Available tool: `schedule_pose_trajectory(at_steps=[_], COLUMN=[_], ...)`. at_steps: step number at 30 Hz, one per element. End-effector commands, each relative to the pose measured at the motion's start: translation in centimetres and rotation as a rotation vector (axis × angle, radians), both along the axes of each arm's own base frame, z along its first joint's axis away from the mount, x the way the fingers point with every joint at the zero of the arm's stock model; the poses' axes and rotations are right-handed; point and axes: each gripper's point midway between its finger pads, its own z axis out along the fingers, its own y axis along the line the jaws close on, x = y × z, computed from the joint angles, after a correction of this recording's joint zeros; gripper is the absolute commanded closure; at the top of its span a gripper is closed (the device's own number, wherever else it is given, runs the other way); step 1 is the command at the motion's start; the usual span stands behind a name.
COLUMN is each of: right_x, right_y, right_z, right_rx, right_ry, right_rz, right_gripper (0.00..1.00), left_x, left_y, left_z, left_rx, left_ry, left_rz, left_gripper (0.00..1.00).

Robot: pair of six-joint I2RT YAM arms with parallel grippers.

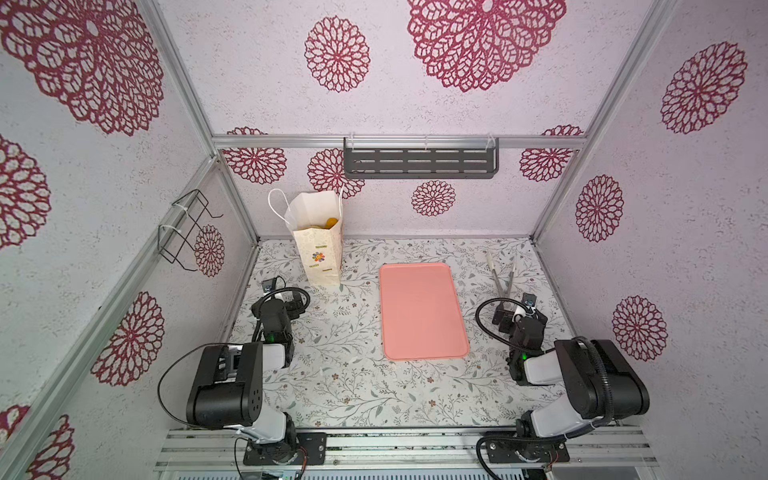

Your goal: Take the fake bread out of the paper bag

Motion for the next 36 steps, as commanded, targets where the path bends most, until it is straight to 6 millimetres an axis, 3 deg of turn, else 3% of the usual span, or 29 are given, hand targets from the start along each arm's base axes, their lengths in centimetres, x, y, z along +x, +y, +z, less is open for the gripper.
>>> schedule_pose_trajectory(at_steps=[1,18,22,26,30,36], right_x=[0.7,0.6,-1.3,-2.5,-2.9,-4.3], right_y=[0.4,0.2,-1.6,-1.5,-0.6,-1.9], right_z=[1.5,1.5,2.2,2.8,4.0,7.4], right_rx=[0.012,0.027,0.042,0.045,0.019,0.099], right_ry=[-0.051,-0.056,-0.120,-0.177,-0.200,-0.202], right_rz=[0.014,0.018,-0.093,-0.081,-0.044,-0.133], right_gripper=[0.01,0.01,0.01,0.01,0.01,0.01], left_x=[0.3,0.2,0.0,-0.4,-1.8,-4.6], left_y=[0.2,0.0,-0.4,-0.9,-0.6,-1.2], left_z=[0.6,0.6,0.8,1.1,3.2,5.8], left_rx=[-0.009,0.001,0.021,0.045,0.081,0.072], left_ry=[-0.016,-0.014,-0.022,-0.040,-0.099,-0.063], left_rz=[-0.004,-0.005,0.004,-0.005,0.064,0.165], left_gripper=[0.03,0.03,0.03,0.03,0.03,0.03])
